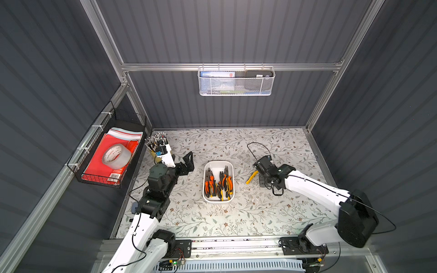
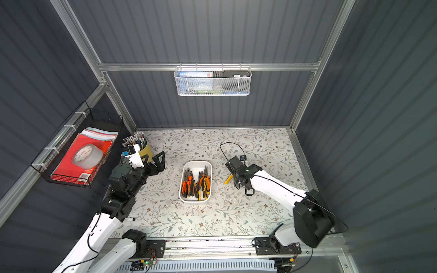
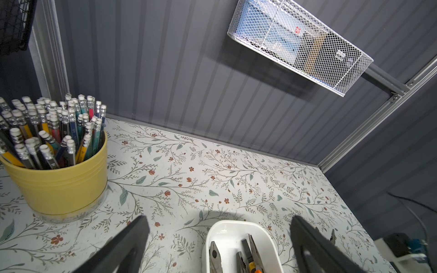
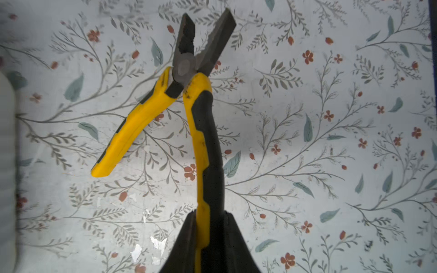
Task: Take the pliers out of the storage box
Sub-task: Place the pliers at the center of the board.
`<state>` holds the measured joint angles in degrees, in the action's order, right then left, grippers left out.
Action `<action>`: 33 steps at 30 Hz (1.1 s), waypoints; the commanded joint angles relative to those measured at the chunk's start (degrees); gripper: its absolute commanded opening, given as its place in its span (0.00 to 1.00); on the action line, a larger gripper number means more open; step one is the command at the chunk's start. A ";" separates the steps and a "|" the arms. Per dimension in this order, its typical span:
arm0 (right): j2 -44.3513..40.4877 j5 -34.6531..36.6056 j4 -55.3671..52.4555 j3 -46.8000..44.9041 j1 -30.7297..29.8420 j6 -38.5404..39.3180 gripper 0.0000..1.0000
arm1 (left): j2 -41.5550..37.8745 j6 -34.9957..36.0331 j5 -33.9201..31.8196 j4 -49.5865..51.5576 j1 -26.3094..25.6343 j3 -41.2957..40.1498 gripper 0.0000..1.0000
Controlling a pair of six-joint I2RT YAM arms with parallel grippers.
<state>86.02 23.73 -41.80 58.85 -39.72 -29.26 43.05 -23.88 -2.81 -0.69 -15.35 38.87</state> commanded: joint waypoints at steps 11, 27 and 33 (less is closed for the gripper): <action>15.80 -1.51 4.59 10.38 -0.10 4.30 0.02 | -0.24 -0.31 -0.18 -1.21 -0.03 -0.60 0.97; 18.78 -15.54 11.49 9.68 3.46 5.96 0.46 | -0.57 -0.12 -0.09 -1.08 -0.03 -0.55 0.97; 14.47 -22.07 12.49 9.28 6.20 2.37 0.71 | -0.84 -0.12 -0.10 -1.08 -0.03 -0.55 0.97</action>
<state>103.09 6.42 -30.28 68.45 -34.54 -24.69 43.11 -23.86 -2.81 -0.69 -15.35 38.87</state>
